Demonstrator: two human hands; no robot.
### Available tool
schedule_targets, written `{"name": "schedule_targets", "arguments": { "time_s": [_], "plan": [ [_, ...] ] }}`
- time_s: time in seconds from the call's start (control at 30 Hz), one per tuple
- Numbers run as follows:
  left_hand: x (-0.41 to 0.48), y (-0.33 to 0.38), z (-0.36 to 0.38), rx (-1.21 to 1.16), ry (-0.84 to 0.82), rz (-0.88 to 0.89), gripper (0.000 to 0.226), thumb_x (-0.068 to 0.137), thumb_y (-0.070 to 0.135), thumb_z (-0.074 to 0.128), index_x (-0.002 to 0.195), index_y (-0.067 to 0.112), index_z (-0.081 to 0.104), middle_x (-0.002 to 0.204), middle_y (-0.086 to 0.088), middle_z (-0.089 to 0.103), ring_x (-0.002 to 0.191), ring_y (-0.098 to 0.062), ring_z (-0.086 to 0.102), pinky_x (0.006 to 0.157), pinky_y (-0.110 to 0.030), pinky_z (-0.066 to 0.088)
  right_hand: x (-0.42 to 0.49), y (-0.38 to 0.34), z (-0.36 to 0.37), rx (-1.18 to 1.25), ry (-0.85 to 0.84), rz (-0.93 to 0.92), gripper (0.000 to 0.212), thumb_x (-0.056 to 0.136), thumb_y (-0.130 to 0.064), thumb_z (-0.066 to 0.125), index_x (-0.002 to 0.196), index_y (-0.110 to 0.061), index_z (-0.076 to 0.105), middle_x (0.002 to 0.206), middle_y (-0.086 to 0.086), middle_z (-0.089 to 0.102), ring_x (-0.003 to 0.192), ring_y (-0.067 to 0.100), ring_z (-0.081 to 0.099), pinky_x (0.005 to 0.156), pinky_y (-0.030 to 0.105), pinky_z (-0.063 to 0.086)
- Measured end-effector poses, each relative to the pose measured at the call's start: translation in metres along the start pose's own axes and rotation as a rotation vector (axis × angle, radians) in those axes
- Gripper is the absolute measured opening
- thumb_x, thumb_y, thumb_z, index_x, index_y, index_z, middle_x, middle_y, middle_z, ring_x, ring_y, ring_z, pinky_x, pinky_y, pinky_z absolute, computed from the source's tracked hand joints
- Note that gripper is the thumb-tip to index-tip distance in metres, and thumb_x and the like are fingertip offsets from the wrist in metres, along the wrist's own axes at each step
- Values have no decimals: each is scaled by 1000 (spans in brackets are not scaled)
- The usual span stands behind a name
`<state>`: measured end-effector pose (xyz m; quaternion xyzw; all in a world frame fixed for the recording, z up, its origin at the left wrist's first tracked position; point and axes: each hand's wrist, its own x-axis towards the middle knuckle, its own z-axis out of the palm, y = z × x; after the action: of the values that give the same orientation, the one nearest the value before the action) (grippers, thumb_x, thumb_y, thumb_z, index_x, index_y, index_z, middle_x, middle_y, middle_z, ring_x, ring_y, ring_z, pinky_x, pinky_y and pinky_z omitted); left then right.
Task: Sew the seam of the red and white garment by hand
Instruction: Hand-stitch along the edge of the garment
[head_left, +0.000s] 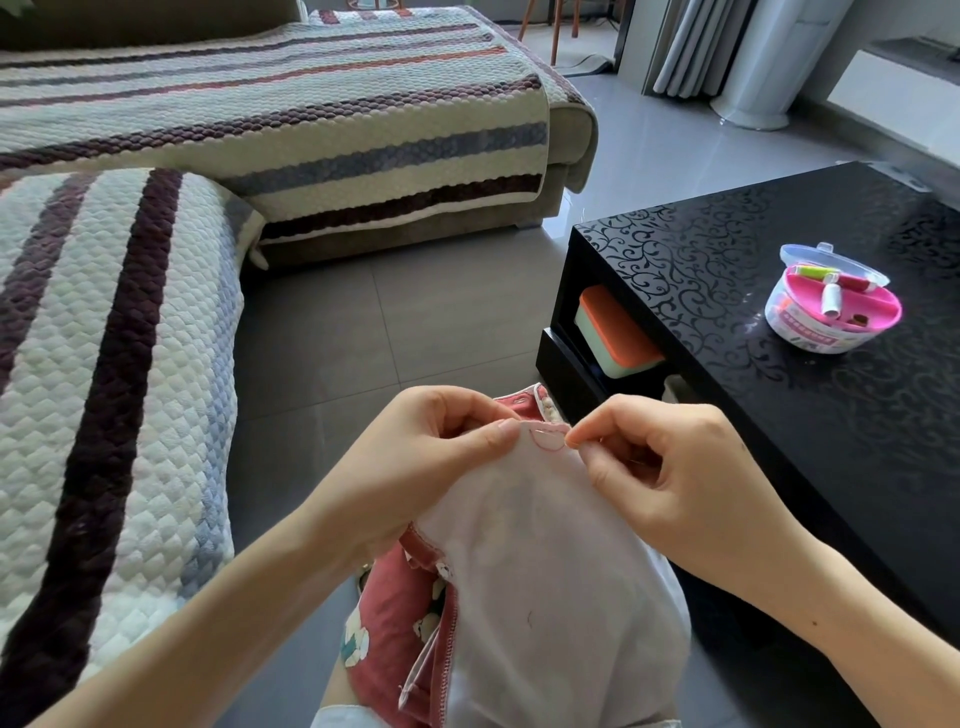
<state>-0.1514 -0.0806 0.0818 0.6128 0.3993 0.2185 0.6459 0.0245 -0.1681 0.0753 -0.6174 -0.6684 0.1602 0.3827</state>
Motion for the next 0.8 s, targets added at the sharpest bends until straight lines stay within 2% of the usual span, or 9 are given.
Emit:
{"name": "schedule_targets", "arguments": {
  "time_s": [0.17, 0.37, 0.47, 0.53, 0.63, 0.67, 0.73, 0.8],
  "plan": [
    [-1, 0, 0, 20, -2, 16, 8, 86, 12, 67, 82, 12, 74, 79, -5, 73, 70, -9, 64, 64, -20, 51, 2, -2, 0, -6, -2, 9, 10, 77, -14, 60, 75, -12, 69, 48, -5, 48, 46, 14, 44, 45, 10, 30],
    [0, -1, -1, 77, 7, 45, 7, 85, 13, 68, 83, 13, 74, 80, -4, 74, 72, -8, 65, 66, -20, 51, 4, -2, 0, -55, -16, -4, 9, 75, -13, 60, 74, -12, 69, 48, -9, 45, 45, 8, 41, 47, 8, 28],
    [0, -1, 0, 111, 17, 70, 8, 85, 12, 69, 80, 15, 74, 77, 0, 73, 71, -6, 64, 66, -19, 49, 5, -4, -1, -98, -33, -10, 8, 74, -13, 60, 73, -13, 68, 50, -11, 48, 49, 11, 46, 48, 9, 31],
    [0, -1, 1, 150, 21, 96, 12, 85, 10, 69, 77, 18, 74, 74, 5, 72, 69, -3, 63, 65, -18, 47, 5, -5, 1, -147, -42, -20, 9, 74, -14, 59, 71, -13, 67, 51, -11, 48, 49, 13, 47, 47, 13, 34],
    [0, 0, 4, 216, 22, 129, 14, 84, 10, 70, 75, 20, 74, 71, 8, 71, 68, -1, 62, 66, -18, 46, 7, -7, 5, -234, -56, -36, 12, 75, -16, 55, 71, -12, 65, 54, -4, 56, 47, 15, 50, 47, 32, 44],
    [-1, 0, 5, 226, 15, 133, 14, 84, 10, 70, 75, 20, 74, 72, 7, 72, 69, -2, 62, 67, -18, 47, 7, -8, 6, -240, -59, -39, 13, 74, -17, 54, 71, -12, 65, 56, -2, 59, 49, 17, 52, 47, 34, 45],
    [-2, 1, 5, 232, -2, 139, 12, 83, 11, 71, 76, 20, 74, 74, 5, 72, 70, -3, 63, 68, -19, 49, 8, -9, 6, -231, -64, -42, 13, 74, -17, 54, 72, -13, 66, 57, -3, 60, 49, 15, 53, 48, 34, 46],
    [-3, 1, 4, 241, 1, 141, 9, 83, 13, 71, 77, 19, 75, 72, 8, 72, 69, -1, 63, 66, -17, 48, 8, -8, 4, -200, -62, -34, 12, 73, -16, 55, 73, -14, 67, 56, -6, 58, 49, 12, 49, 48, 25, 42]
  ]
}}
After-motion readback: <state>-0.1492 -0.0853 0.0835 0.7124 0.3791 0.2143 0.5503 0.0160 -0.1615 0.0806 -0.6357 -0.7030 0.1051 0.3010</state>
